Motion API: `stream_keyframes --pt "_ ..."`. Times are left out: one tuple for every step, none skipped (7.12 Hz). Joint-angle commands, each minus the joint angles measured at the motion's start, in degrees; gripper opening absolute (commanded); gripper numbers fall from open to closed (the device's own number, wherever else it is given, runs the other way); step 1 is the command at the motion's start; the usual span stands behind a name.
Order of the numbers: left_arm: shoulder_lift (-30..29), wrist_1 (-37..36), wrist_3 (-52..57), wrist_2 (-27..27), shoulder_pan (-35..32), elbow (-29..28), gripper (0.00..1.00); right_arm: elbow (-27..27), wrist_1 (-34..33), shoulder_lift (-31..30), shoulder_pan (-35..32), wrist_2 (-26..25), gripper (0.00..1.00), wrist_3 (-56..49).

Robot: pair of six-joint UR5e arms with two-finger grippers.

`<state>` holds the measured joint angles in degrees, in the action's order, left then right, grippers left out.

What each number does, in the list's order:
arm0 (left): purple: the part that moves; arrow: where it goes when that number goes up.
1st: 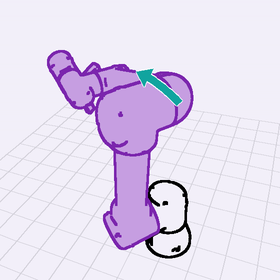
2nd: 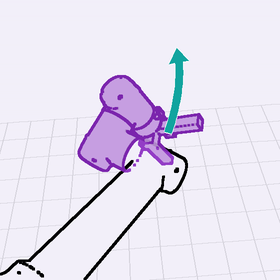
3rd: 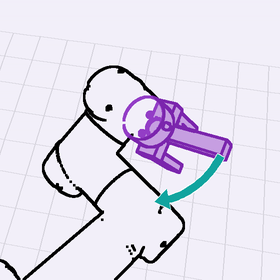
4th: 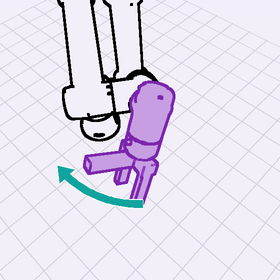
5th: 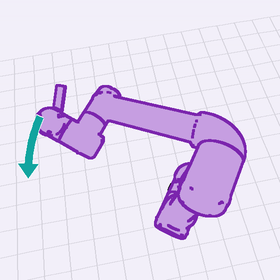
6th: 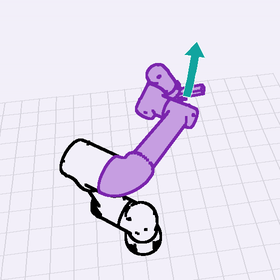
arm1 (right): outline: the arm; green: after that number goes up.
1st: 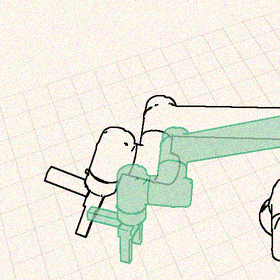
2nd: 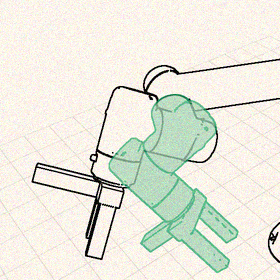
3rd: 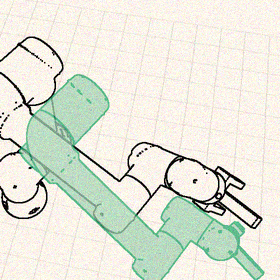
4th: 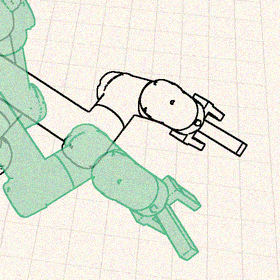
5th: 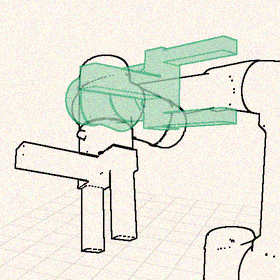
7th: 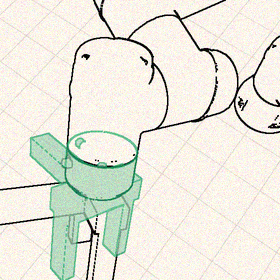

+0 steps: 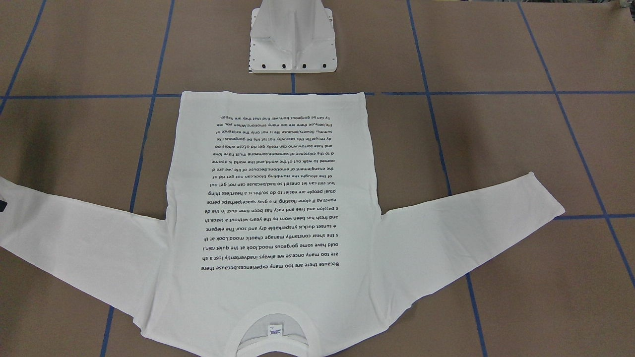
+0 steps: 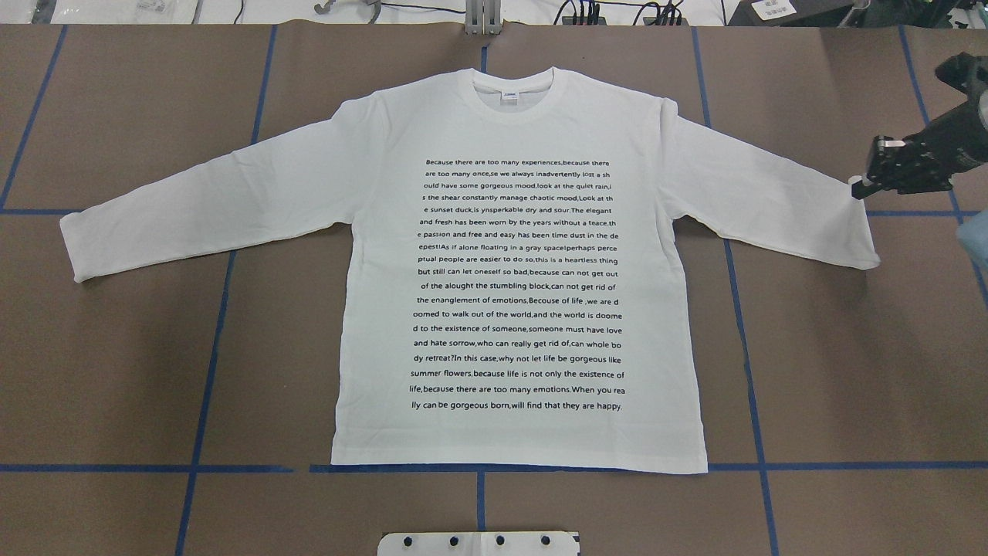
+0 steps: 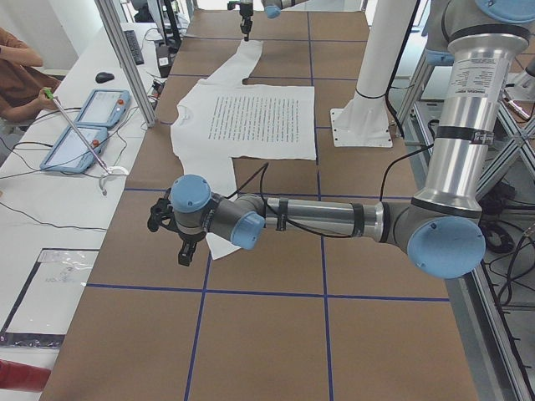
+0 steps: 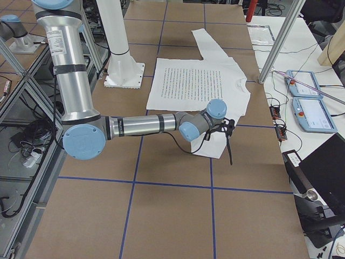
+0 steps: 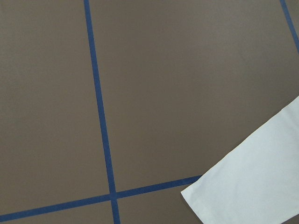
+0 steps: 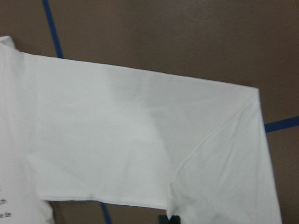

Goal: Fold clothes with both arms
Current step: 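Grasp the sleeve cuff nearest the right gripper and lift it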

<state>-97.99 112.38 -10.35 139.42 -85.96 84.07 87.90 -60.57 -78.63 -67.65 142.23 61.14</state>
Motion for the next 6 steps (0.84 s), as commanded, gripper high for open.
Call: stream_keyframes --pt "0.00 0.03 0.07 0.76 0.00 0.13 1.00 1.84 -0.16 12.20 10.81 -6.12 0.00 23.13" --pt "0.00 0.12 0.07 0.85 0.00 0.22 1.00 0.53 -0.42 18.71 16.70 -15.48 0.00 29.85" --pt "0.00 0.12 -0.02 1.11 0.00 0.13 1.00 -4.09 -0.43 26.87 19.37 -20.71 0.00 34.70" --pt "0.00 0.12 -0.11 1.29 0.00 0.22 1.00 -8.23 -0.34 35.13 22.96 -24.50 0.00 35.88" --pt "0.00 0.03 -0.02 3.12 0.00 0.22 1.00 -10.10 -0.43 40.95 26.04 -27.93 0.00 40.68" --pt "0.00 0.12 0.15 3.40 0.00 0.04 1.00 -10.47 -0.43 44.05 28.25 -30.49 0.00 43.77"
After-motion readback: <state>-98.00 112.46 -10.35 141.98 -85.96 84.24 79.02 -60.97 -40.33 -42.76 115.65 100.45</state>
